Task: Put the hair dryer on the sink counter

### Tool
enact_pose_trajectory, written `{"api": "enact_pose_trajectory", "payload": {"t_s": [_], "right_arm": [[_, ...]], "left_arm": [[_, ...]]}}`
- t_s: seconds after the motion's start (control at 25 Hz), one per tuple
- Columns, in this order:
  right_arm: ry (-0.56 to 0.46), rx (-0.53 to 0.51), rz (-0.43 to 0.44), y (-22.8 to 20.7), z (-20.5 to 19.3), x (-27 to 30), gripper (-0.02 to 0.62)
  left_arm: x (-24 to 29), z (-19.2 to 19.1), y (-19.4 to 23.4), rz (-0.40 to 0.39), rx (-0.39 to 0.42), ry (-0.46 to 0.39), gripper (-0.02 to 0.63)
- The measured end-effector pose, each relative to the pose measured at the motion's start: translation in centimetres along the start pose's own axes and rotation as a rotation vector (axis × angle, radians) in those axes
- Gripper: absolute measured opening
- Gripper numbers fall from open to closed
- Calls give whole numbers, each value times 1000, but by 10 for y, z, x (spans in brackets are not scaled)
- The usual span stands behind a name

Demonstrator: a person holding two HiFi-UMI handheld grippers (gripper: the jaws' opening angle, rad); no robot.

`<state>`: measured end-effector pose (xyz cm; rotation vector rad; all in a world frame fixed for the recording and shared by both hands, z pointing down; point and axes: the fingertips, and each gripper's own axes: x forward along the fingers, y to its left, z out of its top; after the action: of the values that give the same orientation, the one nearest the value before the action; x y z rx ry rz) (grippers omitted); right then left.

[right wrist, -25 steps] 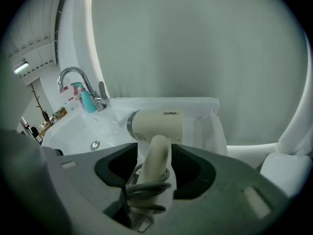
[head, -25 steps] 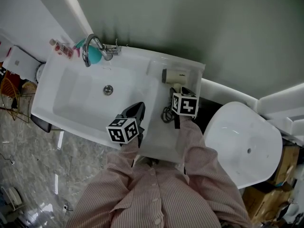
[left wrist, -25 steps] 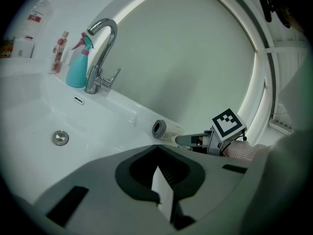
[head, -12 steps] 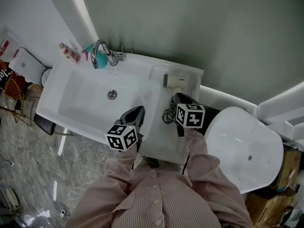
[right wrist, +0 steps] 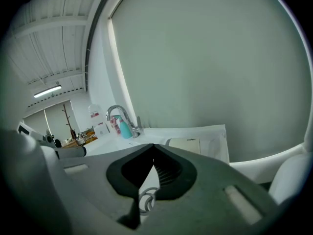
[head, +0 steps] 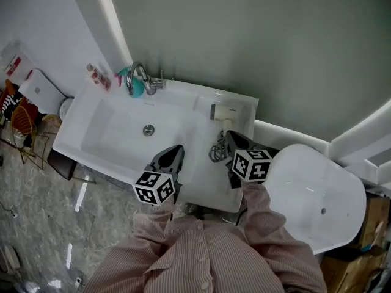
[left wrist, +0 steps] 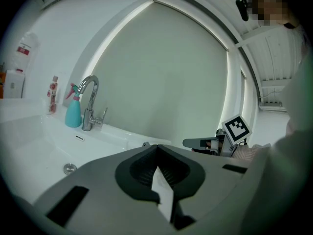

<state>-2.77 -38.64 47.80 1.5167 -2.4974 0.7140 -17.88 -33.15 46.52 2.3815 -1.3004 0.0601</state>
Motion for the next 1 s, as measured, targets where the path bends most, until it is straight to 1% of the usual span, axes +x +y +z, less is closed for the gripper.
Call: {"api": "enact_pose_trajectory", "payload": {"t_s": [0.2,0.36,0.52,0.72,1.0], "right_arm": [[-74,1,73,18,14,-25,6],[-130,-5,107,24,26,-42,6],[-181,-9,111,25,35,-58,5],[-219,6,105,22,45,-72,5],[-275,-1,96,21,65,-93,5]], "left_arm": [[-17,15,-11,2,47,-45,-2],[-26,27,-18,2,83,-76,-2],[-37,41,-21,13,118,-113,-2],[-47,54,-22,43,189,-135,-2],[-60,66,-20,67,185,-176,-2]]}}
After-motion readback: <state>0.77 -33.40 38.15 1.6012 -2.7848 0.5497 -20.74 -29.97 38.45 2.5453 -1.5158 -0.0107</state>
